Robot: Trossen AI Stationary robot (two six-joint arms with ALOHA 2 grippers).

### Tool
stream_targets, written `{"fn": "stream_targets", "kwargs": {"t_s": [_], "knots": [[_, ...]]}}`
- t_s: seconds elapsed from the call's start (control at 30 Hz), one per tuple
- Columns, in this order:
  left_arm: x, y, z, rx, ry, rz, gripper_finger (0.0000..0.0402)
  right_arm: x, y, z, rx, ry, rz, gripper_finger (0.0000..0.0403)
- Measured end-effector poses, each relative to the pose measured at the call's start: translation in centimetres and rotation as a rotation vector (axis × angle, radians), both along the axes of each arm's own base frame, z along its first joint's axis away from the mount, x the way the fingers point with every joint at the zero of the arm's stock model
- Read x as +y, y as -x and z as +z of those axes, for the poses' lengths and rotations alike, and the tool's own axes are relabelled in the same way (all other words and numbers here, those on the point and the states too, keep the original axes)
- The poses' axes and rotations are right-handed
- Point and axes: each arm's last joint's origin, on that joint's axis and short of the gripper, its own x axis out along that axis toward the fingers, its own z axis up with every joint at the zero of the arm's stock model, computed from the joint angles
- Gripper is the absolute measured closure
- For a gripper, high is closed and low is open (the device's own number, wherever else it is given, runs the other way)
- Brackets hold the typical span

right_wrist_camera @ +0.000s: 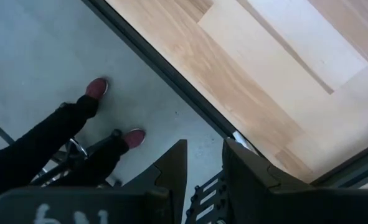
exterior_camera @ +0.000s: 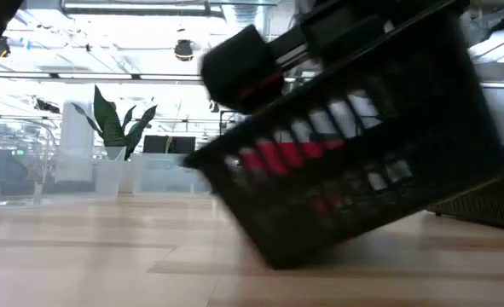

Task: Stack baskets by color
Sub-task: Stack the left black bin on top of the black bin

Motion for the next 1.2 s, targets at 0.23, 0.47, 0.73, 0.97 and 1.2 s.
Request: {"fn": "stream_targets", "kwargs": {"t_s": [0.23, 0.47, 0.73, 0.97, 1.2], "knots": [[0.0, -0.9, 0.5, -0.086, 0.037, -0.017, 0.0348, 0.0, 0.0, 0.0, -0.002, 0.001, -0.006, 0.0281], [-0.4, -1.1, 0.7, -0.113, 0.075, -0.042, 0.0222, 0.0, 0.0, 0.0, 0.0, -0.002, -0.018, 0.0281], [-1.2, 0.6, 6.7, -0.252, 0.085, -0.212, 0.013, -0.3, -0.7, 0.0, -0.029, -0.008, -0.139, 0.0281], [-0.4, 7.4, 15.8, -0.265, -0.143, -0.357, 0.0121, -1.5, -3.3, -0.1, -0.08, -0.005, -0.269, 0.0281], [1.8, 17.2, 23.2, -0.213, -0.403, -0.409, 0.0121, -4.4, -8.1, -0.7, -0.14, 0.052, -0.401, 0.0265]]}}
